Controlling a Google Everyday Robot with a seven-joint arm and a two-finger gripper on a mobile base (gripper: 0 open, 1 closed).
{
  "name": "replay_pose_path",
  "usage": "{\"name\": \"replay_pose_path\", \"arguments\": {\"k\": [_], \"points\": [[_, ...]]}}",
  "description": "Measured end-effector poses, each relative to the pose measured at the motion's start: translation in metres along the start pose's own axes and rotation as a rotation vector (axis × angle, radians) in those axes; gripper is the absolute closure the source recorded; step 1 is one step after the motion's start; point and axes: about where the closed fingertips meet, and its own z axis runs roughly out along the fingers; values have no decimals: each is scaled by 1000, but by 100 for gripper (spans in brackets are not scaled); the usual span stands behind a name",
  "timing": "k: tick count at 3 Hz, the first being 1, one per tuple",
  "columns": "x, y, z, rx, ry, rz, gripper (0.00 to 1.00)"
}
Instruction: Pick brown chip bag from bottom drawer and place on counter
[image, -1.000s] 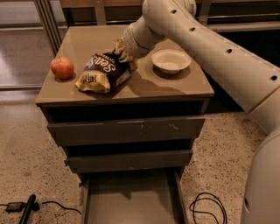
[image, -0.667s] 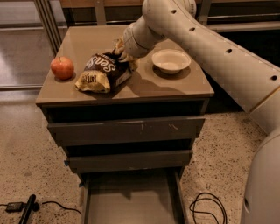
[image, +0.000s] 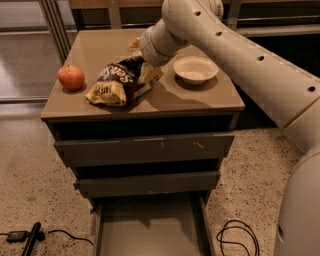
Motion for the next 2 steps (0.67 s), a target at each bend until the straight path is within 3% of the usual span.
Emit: {"name": "replay_pose_path", "arguments": {"k": [2], "points": [[0,0,0,0,0,0,0]]}}
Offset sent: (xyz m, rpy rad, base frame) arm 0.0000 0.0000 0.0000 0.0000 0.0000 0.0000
